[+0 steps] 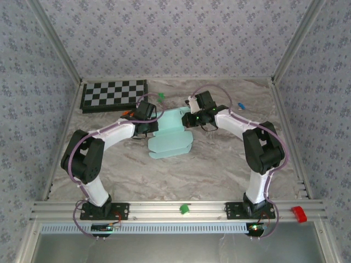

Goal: Fold the paper box

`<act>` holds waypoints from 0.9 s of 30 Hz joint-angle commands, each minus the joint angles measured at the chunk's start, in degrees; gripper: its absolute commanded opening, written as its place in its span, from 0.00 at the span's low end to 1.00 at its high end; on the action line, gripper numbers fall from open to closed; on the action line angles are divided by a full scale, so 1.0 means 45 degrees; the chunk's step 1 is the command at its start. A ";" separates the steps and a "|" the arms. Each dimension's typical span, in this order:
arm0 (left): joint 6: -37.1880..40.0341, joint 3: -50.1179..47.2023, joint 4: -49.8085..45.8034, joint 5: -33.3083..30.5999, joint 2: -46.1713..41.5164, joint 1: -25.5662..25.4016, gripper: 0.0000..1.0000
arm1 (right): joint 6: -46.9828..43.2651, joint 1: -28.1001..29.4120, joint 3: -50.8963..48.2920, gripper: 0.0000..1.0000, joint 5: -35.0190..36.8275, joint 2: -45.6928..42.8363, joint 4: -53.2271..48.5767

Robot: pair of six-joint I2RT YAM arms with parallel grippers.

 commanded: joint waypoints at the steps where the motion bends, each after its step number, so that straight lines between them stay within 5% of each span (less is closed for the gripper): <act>1: -0.0143 0.0052 0.0081 0.0086 -0.0399 -0.0051 0.04 | -0.0167 0.0063 -0.0176 0.10 0.0486 -0.0523 -0.0209; 9: 0.0013 0.0072 -0.0101 0.0009 -0.0399 -0.0046 0.04 | -0.1574 -0.0096 -0.0449 0.21 0.2000 -0.2315 -0.1250; 20: 0.0450 -0.0070 0.0129 0.0393 -0.0659 -0.0049 0.03 | -0.1034 -0.1262 -0.1532 0.35 0.3591 -0.3473 -0.1069; 27: 0.0898 -0.0276 0.0754 0.1339 -0.1002 -0.0056 0.02 | -0.1263 -0.2562 -0.1766 0.44 0.1834 -0.2808 -0.0899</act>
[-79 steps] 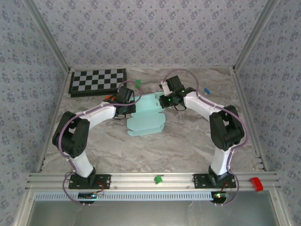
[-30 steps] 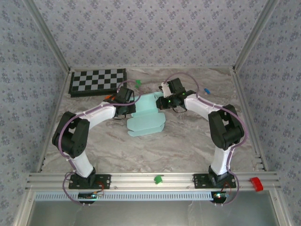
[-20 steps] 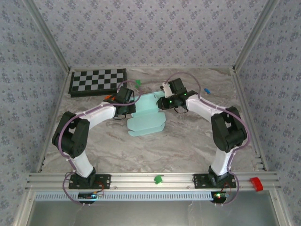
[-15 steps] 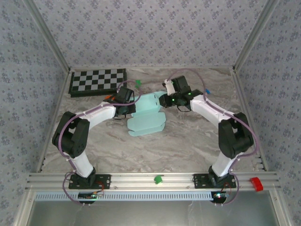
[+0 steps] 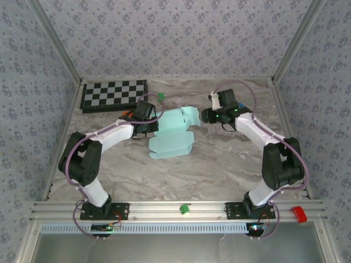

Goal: Fold the paper box

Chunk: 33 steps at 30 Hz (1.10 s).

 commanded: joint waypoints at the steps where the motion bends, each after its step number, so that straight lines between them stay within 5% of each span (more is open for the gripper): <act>1: 0.0476 -0.0066 0.0509 0.0739 -0.0565 -0.0047 0.02 | -0.0145 -0.0422 -0.0172 0.44 -0.1044 0.0296 0.0126; 15: 0.0729 -0.0163 0.0739 0.1137 -0.0596 -0.0055 0.02 | -0.0846 -0.0294 -0.0907 0.47 -0.4217 0.0396 0.1618; 33: 0.0690 -0.0135 0.0724 0.1206 -0.0481 -0.0085 0.02 | -0.1583 0.0424 -0.0535 0.47 -0.5606 0.0735 0.1330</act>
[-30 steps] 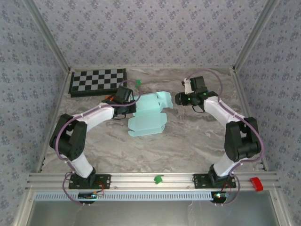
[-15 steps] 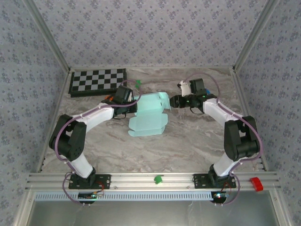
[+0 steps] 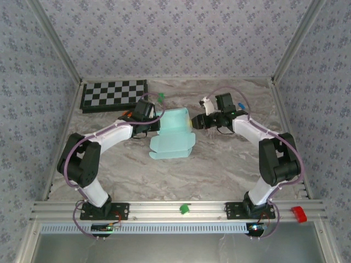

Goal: Fold the paper box

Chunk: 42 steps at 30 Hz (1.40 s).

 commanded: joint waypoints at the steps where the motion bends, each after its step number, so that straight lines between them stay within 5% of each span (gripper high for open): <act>1: 0.0097 -0.0030 0.0127 0.0245 -0.0300 -0.0086 0.02 | -0.0389 0.0139 0.0242 0.47 -0.0540 0.0123 -0.0202; 16: 0.0082 -0.0027 -0.0059 0.0071 -0.0300 -0.0077 0.02 | -0.0712 0.0158 0.0061 0.39 -0.0991 -0.0335 -0.0249; 26: 0.0087 -0.0011 -0.0044 0.0107 -0.0300 -0.0087 0.02 | -0.0770 0.0185 0.0007 0.45 -0.1671 -0.0432 -0.0117; 42: 0.0440 -0.0126 0.0338 0.0812 -0.0567 -0.0168 0.01 | -0.0673 0.0651 0.0725 0.50 -0.0067 0.0618 0.0149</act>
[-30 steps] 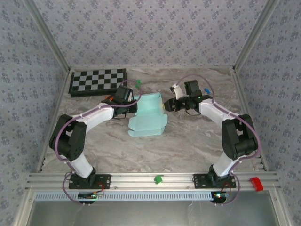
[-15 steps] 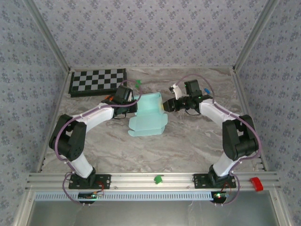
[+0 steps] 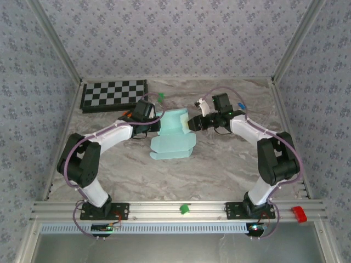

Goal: Fold the paper box

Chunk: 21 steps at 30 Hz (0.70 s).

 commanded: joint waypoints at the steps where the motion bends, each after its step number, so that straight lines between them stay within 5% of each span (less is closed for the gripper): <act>1: 0.0201 -0.0038 0.0308 0.0548 -0.0549 -0.0160 0.01 | -0.0104 0.0208 0.0506 0.50 0.0722 0.0376 0.0135; 21: 0.0123 0.0018 0.0337 0.0617 -0.0501 -0.0178 0.01 | -0.0085 0.1381 0.0496 0.43 0.4475 0.0891 0.0506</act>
